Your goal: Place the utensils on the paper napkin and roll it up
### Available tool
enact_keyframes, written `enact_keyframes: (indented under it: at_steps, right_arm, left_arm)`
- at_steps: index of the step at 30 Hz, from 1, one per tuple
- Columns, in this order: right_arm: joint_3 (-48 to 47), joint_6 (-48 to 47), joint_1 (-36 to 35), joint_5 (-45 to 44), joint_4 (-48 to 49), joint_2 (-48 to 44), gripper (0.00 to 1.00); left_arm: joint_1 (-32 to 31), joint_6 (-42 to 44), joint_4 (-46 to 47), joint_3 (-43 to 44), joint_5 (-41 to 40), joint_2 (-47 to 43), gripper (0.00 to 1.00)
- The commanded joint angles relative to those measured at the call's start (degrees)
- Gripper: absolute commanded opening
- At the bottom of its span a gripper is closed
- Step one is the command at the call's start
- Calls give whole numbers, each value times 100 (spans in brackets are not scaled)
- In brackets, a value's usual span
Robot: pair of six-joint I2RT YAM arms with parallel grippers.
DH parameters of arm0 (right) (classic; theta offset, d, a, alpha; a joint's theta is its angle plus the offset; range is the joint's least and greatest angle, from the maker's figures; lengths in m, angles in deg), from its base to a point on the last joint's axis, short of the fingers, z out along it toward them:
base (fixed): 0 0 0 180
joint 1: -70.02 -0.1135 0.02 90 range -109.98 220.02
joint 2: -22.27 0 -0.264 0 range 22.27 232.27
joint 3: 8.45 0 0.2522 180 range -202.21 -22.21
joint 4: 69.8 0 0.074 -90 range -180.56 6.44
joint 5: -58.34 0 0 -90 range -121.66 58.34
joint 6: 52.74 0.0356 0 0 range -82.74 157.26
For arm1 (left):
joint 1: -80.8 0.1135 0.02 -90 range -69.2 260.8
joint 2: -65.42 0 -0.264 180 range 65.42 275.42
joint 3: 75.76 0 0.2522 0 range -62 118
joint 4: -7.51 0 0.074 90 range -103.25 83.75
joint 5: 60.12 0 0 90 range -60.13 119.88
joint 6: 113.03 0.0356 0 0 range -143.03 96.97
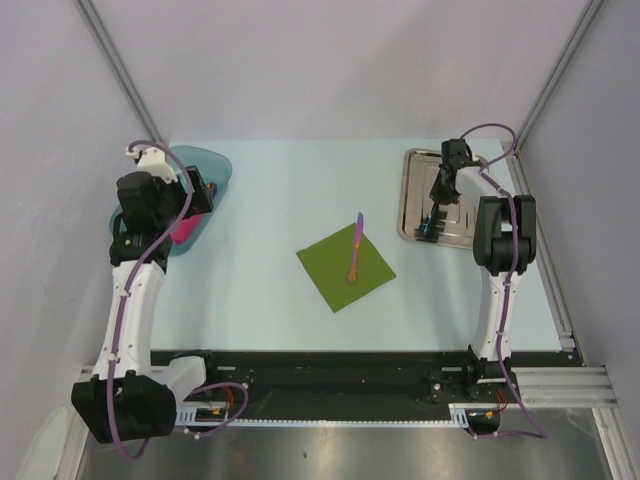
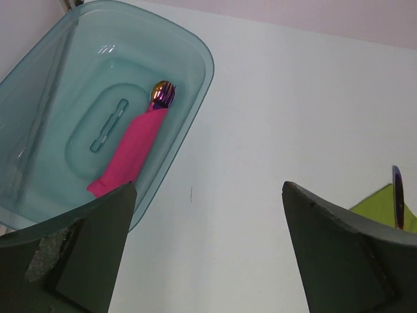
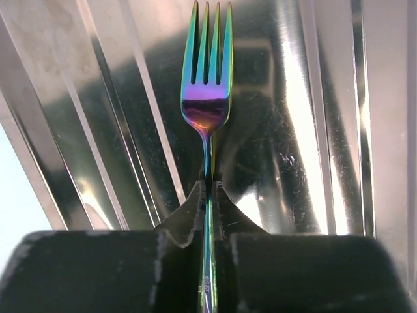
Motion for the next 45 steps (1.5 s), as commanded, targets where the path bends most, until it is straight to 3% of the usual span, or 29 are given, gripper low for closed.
enact_keyframes:
  at_steps: [1, 5, 8, 11, 13, 14, 17, 18, 19, 21, 24, 29, 35, 41, 45]
  right_arm:
    - [-64, -75, 114, 299, -106, -39, 0]
    - [146, -497, 175, 826, 60, -734, 0]
    - [462, -699, 202, 1712, 429, -1463, 0]
    - [559, -569, 385, 3345, 886, -1972, 0]
    - [603, -1, 465, 4760, 1430, -2141, 0]
    - [664, 238, 483, 5574, 1658, -2255, 0]
    - [1189, 2115, 483, 6895, 3711, -2483, 0]
    - [1427, 2809, 483, 7048, 5457, -2519, 0]
    - [1604, 4339, 466, 7128, 6415, -2511, 0]
    - [1772, 5430, 404, 7129, 8469, -2415, 0]
    - [1764, 6462, 298, 7024, 9558, -2440, 0]
    - [2000, 6710, -351, 7058, 9975, -2765, 0]
    - [2405, 6253, -1133, 7225, 9712, -3222, 0]
    - [2484, 6068, -1591, 7261, 9606, -3302, 0]
    - [2406, 6165, -1740, 7243, 9694, -3197, 0]
  left_arm:
    - [-28, 191, 268, 199, 449, -46, 100]
    - [-19, 173, 328, 498, 1283, 33, 100]
    - [-19, 7, 774, 525, 2451, 33, 100]
    - [-28, -572, 1538, 481, 3348, 68, 100]
    - [-28, -1160, 1997, 437, 3944, 103, 100]
    - [-54, -1415, 2712, 359, 4087, 130, 100]
    - [-212, -2478, 3691, 270, 4379, 218, 98]
    - [-291, -2594, 3808, 288, 4379, 287, 98]
    - [-379, -2682, 3888, 323, 4370, 323, 98]
    - [-643, -2954, 4151, 402, 4318, 454, 97]
    - [-1178, -3420, 4941, 280, 4142, 534, 96]
    - [-2144, -3903, 5784, 506, 3817, 1166, 92]
    - [-2980, -4212, 6103, 850, 3667, 1738, 80]
    - [-3122, -4379, 6200, 789, 3377, 1773, 65]
    - [-3175, -4371, 6200, 692, 3333, 1721, 62]
